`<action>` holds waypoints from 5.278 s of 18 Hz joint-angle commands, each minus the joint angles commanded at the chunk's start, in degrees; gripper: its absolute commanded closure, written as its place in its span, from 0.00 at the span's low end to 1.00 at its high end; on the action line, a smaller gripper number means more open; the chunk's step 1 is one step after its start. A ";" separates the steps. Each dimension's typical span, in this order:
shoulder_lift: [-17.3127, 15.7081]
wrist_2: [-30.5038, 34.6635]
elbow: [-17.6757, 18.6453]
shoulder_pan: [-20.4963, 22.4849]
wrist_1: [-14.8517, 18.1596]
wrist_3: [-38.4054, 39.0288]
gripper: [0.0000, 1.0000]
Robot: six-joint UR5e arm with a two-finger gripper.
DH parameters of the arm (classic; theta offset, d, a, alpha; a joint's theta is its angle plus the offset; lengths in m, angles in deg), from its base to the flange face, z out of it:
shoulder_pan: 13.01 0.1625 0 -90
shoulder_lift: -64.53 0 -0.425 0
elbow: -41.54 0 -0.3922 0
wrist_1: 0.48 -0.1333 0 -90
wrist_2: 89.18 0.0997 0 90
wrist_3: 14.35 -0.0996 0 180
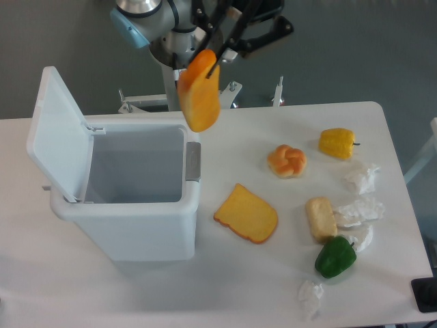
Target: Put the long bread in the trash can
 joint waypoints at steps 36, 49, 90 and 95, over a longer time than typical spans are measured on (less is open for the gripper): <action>6.33 0.00 2.46 -8.88 -0.88 0.09 0.73; 6.42 0.26 5.62 -8.88 -0.97 0.00 0.73; 6.94 0.70 8.62 -4.93 -1.23 -3.69 0.08; 6.77 7.54 7.03 -2.99 -1.23 -3.60 0.01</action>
